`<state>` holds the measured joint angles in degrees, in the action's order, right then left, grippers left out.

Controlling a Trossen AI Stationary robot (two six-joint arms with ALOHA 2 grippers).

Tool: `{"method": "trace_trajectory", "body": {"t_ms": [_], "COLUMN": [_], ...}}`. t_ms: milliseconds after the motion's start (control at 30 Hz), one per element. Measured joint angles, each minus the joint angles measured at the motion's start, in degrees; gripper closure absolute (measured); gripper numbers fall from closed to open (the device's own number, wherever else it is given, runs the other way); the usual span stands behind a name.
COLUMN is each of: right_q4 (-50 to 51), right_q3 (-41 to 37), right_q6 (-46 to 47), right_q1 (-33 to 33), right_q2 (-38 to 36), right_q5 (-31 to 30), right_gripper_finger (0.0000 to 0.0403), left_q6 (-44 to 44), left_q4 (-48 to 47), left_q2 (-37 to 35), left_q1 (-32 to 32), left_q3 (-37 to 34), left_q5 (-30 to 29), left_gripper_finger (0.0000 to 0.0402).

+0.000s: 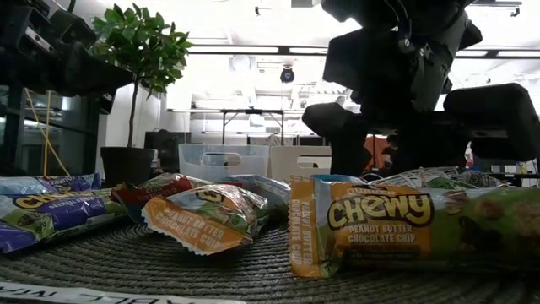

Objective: Pick and place Granola Bars by type
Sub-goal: Put the red granola bar into the gray bin

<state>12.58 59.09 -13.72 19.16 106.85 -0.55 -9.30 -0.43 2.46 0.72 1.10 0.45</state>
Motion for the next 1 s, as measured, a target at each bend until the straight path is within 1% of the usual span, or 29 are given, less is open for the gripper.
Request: {"method": "trace_trajectory", "body": {"t_ms": [200, 500, 767, 1000], "right_q4": [0.4, 0.5, 1.5, 3.2], "right_q3": [0.0, 0.0, 0.7, 5.6], "right_q6": [4.5, 8.8, 9.9, 9.8], "right_q1": [0.0, 0.0, 0.0, 0.0], "right_q2": [0.0, 0.0, -0.5, -1.5], "right_q5": [1.1, 0.9, 0.5, 0.7], "right_gripper_finger": [0.0226, 0.0275, 0.0298, 0.0306], "left_q6": [0.0, 0.0, 0.0, 0.0], "left_q4": [0.0, 0.0, 0.0, 0.0], "left_q2": [0.0, 0.0, 0.0, 0.0], "left_q1": [0.0, 0.0, 0.0, 0.0], "left_q3": [0.0, 0.0, 0.0, 0.0], "left_q5": [0.0, 0.0, 0.0, 0.0], "left_gripper_finger": [0.0401, 0.0401, 0.0401, 0.0401]}}
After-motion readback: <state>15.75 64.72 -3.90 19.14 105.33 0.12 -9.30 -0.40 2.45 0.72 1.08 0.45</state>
